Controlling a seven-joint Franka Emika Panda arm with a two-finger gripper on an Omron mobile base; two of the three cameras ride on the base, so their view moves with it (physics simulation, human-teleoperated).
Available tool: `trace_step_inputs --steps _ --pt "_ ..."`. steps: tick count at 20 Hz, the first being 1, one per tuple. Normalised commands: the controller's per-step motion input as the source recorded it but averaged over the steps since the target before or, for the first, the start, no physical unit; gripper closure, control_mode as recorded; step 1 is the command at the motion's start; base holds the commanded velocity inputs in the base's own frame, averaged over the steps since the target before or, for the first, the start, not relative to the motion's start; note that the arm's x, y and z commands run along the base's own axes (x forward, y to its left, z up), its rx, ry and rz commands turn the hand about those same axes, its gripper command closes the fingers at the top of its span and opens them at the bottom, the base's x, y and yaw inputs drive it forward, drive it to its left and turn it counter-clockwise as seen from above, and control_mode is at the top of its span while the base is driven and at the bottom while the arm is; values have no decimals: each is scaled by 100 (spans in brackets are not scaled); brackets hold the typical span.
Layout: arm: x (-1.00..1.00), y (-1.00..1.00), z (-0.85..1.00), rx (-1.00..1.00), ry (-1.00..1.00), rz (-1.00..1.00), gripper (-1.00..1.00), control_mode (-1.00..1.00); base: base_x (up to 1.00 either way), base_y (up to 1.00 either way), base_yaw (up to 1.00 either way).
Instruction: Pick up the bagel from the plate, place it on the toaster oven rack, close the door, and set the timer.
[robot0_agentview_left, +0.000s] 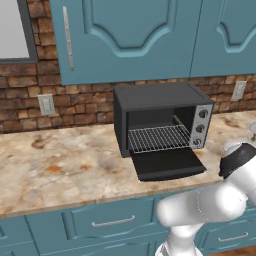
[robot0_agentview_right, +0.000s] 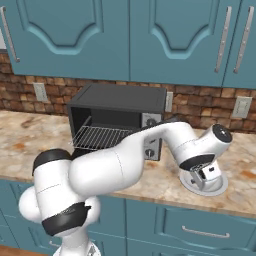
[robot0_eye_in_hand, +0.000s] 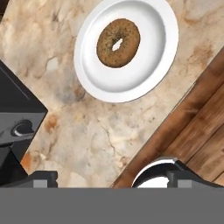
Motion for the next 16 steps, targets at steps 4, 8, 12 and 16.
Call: trace_step_inputs --steps 4,8,12,16 --pt "34 -18 -14 0 0 -5 -100 -100 0 0 0" --pt "37 -2 -24 0 0 -3 -100 -100 0 0 0" --pt "18 -6 -35 0 0 -4 -100 -100 0 0 0" --pt "2 -12 -34 0 -1 -5 -100 -100 0 0 0"
